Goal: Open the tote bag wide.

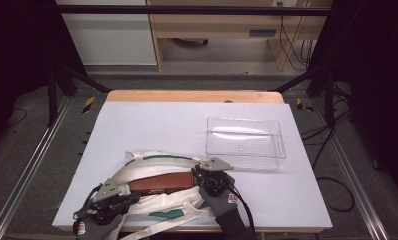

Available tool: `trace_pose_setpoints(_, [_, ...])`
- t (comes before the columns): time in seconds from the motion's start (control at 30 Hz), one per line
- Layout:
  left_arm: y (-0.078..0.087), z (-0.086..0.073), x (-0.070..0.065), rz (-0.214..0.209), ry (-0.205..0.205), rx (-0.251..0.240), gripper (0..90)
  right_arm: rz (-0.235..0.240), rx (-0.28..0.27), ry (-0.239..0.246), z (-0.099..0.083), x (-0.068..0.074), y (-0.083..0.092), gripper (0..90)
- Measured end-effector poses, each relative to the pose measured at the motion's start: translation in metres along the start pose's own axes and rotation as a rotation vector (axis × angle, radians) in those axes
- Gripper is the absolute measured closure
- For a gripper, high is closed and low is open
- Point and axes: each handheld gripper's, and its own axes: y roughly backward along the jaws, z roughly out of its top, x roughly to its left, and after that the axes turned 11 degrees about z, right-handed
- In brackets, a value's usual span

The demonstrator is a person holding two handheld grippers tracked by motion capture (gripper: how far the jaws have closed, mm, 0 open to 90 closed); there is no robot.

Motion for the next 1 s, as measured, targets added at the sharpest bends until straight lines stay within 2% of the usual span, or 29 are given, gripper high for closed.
trace_pose_setpoints(0.03, [0.007, 0.004, 0.003, 0.002, 0.022, -0.053, 83.3, 0.008, -0.008, 0.006, 0.001, 0.001, 0.004, 75.8])
trace_pose_setpoints(0.07, [0.01, 0.007, 0.004, 0.012, 0.024, -0.08, 83.3, 0.015, -0.019, 0.012, 0.002, 0.003, 0.008, 73.1])
trace_pose_setpoints(0.13, [0.013, 0.011, 0.005, 0.022, 0.024, -0.098, 82.4, 0.026, -0.048, 0.03, 0.003, 0.007, 0.017, 66.7])
trace_pose_setpoints(0.17, [0.016, 0.018, 0.009, 0.048, 0.014, -0.115, 81.3, 0.025, -0.053, 0.035, 0.004, 0.01, 0.023, 65.0])
trace_pose_setpoints(0.2, [0.016, 0.018, 0.009, 0.048, 0.014, -0.115, 79.7, 0.025, -0.053, 0.035, 0.004, 0.01, 0.023, 65.0])
trace_pose_setpoints(0.23, [0.014, 0.022, 0.01, 0.067, 0.007, -0.12, 79.7, 0.029, -0.059, 0.041, 0.004, 0.011, 0.028, 64.1])
trace_pose_setpoints(0.3, [0.007, 0.028, 0.016, 0.091, 0.005, -0.113, 70.4, 0.074, -0.065, 0.031, 0.004, 0.019, 0.039, 61.7])
trace_pose_setpoints(0.43, [-0.005, 0.033, 0.02, 0.114, 0.008, -0.095, 60.7, 0.15, -0.005, 0.039, -0.001, 0.031, 0.04, 59.9])
trace_pose_setpoints(0.47, [-0.005, 0.033, 0.02, 0.114, 0.008, -0.095, 59.2, 0.15, -0.005, 0.039, -0.001, 0.031, 0.04, 59.9])
trace_pose_setpoints(0.5, [-0.009, 0.035, 0.021, 0.126, 0.005, -0.091, 59.1, 0.178, 0.032, 0.043, -0.007, 0.036, 0.036, 59.5])
trace_pose_setpoints(0.53, [-0.009, 0.035, 0.021, 0.126, 0.005, -0.091, 58.8, 0.178, 0.032, 0.043, -0.007, 0.036, 0.036, 59.5])
trace_pose_setpoints(0.57, [-0.012, 0.036, 0.021, 0.135, 0.004, -0.081, 59.4, 0.185, 0.052, 0.057, -0.014, 0.04, 0.032, 58.9])
trace_pose_setpoints(0.6, [-0.014, 0.036, 0.022, 0.135, 0.006, -0.07, 61.5, 0.181, 0.044, 0.066, -0.015, 0.041, 0.032, 59.1])
trace_pose_setpoints(0.67, [-0.016, 0.036, 0.021, 0.135, 0.013, -0.064, 63.4, 0.191, 0.056, 0.052, -0.016, 0.039, 0.033, 60.4])
trace_pose_setpoints(0.77, [-0.019, 0.037, 0.02, 0.151, -0.003, -0.048, 67.1, 0.202, 0.065, 0.042, -0.018, 0.039, 0.031, 63.4])
trace_pose_setpoints(0.97, [-0.019, 0.044, 0.023, 0.182, 0.032, -0.023, 87.2, 0.232, 0.119, 0.011, -0.024, 0.038, 0.027, 72.2])
trace_pose_setpoints(1.0, [-0.02, 0.046, 0.024, 0.187, 0.038, -0.014, 88.0, 0.234, 0.124, 0.009, -0.025, 0.038, 0.026, 73.3])
